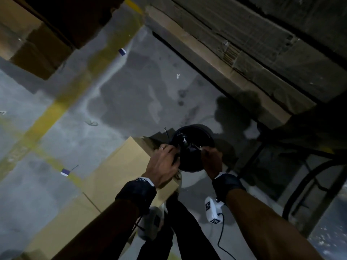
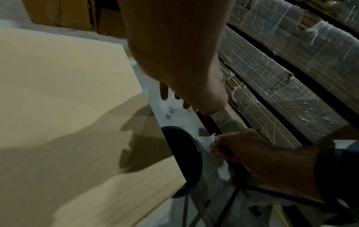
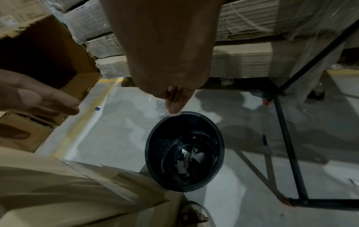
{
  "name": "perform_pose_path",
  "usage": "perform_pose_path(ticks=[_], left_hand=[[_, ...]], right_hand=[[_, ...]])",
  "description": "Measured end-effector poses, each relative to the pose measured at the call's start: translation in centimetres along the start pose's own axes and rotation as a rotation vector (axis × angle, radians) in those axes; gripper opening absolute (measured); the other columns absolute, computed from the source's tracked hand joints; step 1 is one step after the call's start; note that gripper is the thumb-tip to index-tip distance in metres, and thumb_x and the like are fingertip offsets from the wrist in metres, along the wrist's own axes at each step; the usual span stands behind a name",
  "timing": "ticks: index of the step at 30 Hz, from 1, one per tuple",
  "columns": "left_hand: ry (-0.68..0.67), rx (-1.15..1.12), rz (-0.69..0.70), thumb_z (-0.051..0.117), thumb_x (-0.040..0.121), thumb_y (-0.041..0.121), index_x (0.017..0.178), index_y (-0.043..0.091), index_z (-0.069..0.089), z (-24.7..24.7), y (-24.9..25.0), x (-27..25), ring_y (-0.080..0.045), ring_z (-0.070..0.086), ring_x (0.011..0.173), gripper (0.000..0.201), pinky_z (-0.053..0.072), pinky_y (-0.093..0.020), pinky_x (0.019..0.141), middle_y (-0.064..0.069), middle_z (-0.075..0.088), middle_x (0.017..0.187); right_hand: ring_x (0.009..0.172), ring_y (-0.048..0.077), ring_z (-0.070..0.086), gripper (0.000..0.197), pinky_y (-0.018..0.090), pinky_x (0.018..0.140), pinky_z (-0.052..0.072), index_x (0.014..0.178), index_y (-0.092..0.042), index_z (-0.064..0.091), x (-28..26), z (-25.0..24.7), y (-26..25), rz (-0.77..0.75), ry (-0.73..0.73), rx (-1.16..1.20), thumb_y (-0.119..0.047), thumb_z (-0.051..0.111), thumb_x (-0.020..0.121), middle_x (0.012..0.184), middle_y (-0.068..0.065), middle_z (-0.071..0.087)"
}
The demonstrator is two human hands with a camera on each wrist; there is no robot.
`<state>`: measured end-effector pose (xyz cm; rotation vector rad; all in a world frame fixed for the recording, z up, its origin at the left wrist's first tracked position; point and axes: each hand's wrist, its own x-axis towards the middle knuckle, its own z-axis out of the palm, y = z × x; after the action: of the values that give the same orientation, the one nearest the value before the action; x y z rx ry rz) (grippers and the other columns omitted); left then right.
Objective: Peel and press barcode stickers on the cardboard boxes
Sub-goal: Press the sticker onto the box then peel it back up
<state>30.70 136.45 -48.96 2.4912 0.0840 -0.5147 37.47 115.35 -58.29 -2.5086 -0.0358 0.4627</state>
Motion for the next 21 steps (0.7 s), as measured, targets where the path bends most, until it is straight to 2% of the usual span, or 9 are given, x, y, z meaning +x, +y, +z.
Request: perform_pose_path(ticks=[2,4,8,10,14,15,18,19,21], left_hand=[[-0.014,0.007,-0.005,0.036,0.093,0.042,0.122,0.016,0.067,-0.1,-0.2,0.2,-0.024,0.051,0.112,0.049,0.050,-0.046,0.088,0.000,0.064,0.121],[-0.020,0.017,-0.005,0.034,0.094,0.043,0.121,0.016,0.066,-0.4,-0.3,0.4,-0.024,0.051,0.112,0.049,0.049,-0.046,0.089,-0.001,0.064,0.121],[-0.019,0.032,-0.001,0.033,0.094,0.042,0.119,0.016,0.067,-1.0,-0.4,0.6,-0.025,0.051,0.111,0.050,0.049,-0.045,0.088,-0.001,0.064,0.120],[-0.026,0.041,-0.003,0.032,0.095,0.042,0.120,0.016,0.067,-1.2,-0.3,0.5,-0.024,0.051,0.112,0.050,0.049,-0.045,0.089,-0.002,0.064,0.121],[-0.035,0.066,-0.009,0.032,0.096,0.043,0.121,0.017,0.066,-1.1,-0.5,0.0,-0.022,0.050,0.113,0.050,0.048,-0.042,0.090,-0.001,0.063,0.121],[-0.033,0.068,-0.007,0.032,0.096,0.043,0.120,0.016,0.066,-1.1,-0.6,-0.1,-0.023,0.050,0.113,0.049,0.048,-0.042,0.090,-0.001,0.064,0.121],[-0.028,0.068,-0.001,0.034,0.097,0.041,0.121,0.015,0.066,-0.9,-0.9,-0.5,-0.023,0.050,0.113,0.048,0.048,-0.042,0.091,-0.002,0.063,0.121],[-0.026,0.067,-0.001,0.035,0.097,0.040,0.121,0.015,0.067,-0.8,-0.9,-0.6,-0.023,0.050,0.114,0.047,0.048,-0.042,0.092,-0.002,0.063,0.121],[-0.013,0.073,0.002,0.038,0.097,0.038,0.120,0.014,0.067,-0.5,-1.0,-0.9,-0.023,0.051,0.113,0.045,0.047,-0.040,0.092,-0.003,0.064,0.120]], right_hand=[[0.045,0.029,0.058,0.040,0.028,0.050,0.040,0.055,-0.007,0.063,0.1,-0.5,-0.7,-0.057,0.012,-0.002,-0.017,0.045,0.089,0.053,0.013,0.060],[0.046,0.028,0.059,0.035,0.024,0.052,0.040,0.053,-0.008,0.066,0.2,-1.1,-1.3,-0.051,0.019,-0.013,-0.016,0.053,0.084,0.053,0.011,0.062],[0.062,0.032,0.069,0.029,0.033,0.058,0.056,0.065,-0.012,0.078,0.0,-1.3,-2.0,0.019,-0.083,-0.104,-0.031,0.063,0.081,0.069,0.010,0.073],[0.071,0.034,0.072,0.031,0.036,0.062,0.058,0.070,-0.012,0.077,-0.2,-1.3,-2.5,0.048,-0.121,-0.134,-0.036,0.063,0.082,0.076,0.011,0.075],[0.083,0.036,0.069,0.021,0.040,0.071,0.056,0.078,-0.013,0.073,-0.8,-1.5,-4.0,0.136,-0.149,-0.116,-0.033,0.073,0.086,0.088,0.013,0.073],[0.083,0.035,0.068,0.022,0.038,0.071,0.055,0.077,-0.014,0.074,-0.9,-1.4,-3.8,0.103,-0.143,-0.114,-0.033,0.069,0.088,0.088,0.012,0.073],[0.075,0.032,0.069,0.046,0.035,0.063,0.050,0.071,-0.014,0.071,-1.1,-0.1,-2.4,0.003,-0.126,-0.143,-0.037,0.040,0.094,0.077,0.008,0.071],[0.071,0.032,0.069,0.047,0.036,0.062,0.051,0.069,-0.012,0.070,-1.0,0.5,-1.5,0.003,-0.109,-0.147,-0.032,0.038,0.098,0.073,0.008,0.069],[0.073,0.034,0.069,0.032,0.038,0.064,0.054,0.076,-0.008,0.074,-0.9,0.8,-0.8,0.091,-0.114,-0.155,-0.015,0.051,0.097,0.077,0.012,0.072]])
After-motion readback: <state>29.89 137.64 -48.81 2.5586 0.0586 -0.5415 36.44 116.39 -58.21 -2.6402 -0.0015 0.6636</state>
